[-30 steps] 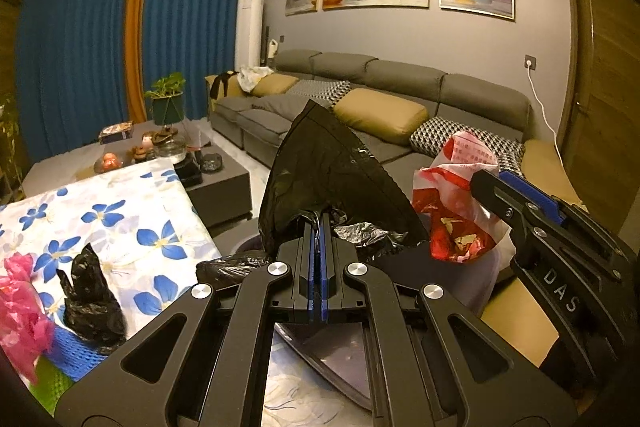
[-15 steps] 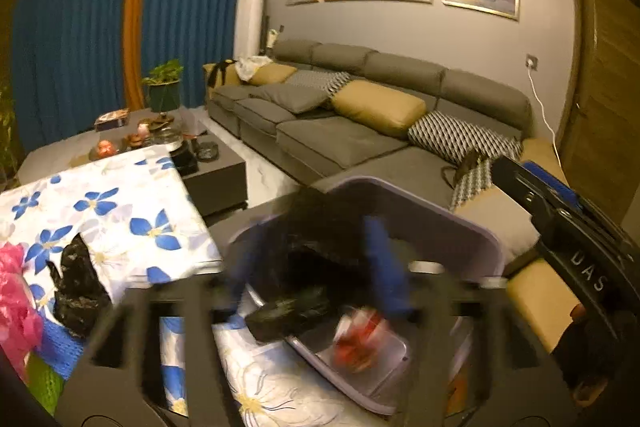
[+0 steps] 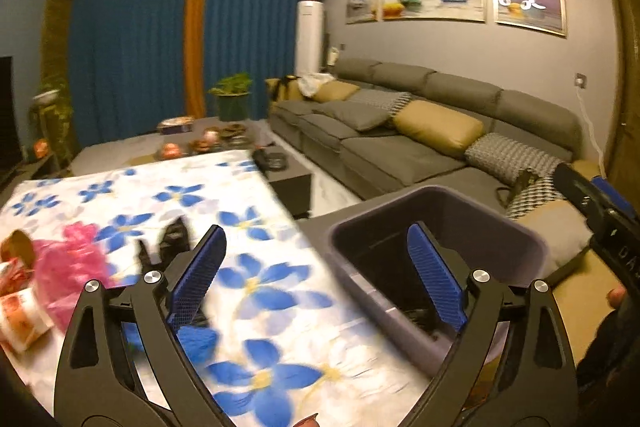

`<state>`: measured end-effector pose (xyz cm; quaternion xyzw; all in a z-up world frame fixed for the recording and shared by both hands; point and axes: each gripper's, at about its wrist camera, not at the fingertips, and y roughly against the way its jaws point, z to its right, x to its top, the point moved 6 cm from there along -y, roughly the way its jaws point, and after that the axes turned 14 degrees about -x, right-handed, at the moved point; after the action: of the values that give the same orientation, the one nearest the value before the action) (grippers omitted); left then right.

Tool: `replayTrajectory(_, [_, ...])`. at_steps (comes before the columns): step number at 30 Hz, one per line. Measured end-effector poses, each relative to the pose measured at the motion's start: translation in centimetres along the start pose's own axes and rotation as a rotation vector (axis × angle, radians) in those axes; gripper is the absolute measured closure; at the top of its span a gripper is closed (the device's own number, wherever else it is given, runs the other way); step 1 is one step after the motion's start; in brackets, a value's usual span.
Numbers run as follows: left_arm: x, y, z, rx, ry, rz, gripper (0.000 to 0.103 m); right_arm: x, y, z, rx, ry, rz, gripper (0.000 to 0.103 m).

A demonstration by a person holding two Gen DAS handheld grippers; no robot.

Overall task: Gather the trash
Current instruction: 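Return both tools to the table trash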

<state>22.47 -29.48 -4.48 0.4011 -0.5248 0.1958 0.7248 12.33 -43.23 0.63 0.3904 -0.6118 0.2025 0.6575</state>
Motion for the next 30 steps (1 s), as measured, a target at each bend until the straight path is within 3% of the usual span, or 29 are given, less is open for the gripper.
replayTrajectory(6, [-1.3, 4.1, -4.4, 0.127, 0.033, 0.024, 0.013, -1.2, 1.8, -2.0, 0.02, 0.043, 0.002, 0.024])
replayTrajectory(18, [-4.9, 13.2, -14.7, 0.363, 0.133, 0.038, 0.013, -4.0, 6.1, -9.5, 0.177, 0.102, -0.015, 0.024])
replayTrajectory(25, [-5.5, 15.4, -17.2, 0.4, 0.141, 0.039, 0.013, -5.5, 7.7, -14.0, 0.251, 0.124, -0.034, 0.024])
replayTrajectory(30, [-5.3, 14.1, -18.0, 0.353, 0.14, 0.046, 0.013, -6.5, 8.2, -16.4, 0.276, 0.149, -0.045, 0.024])
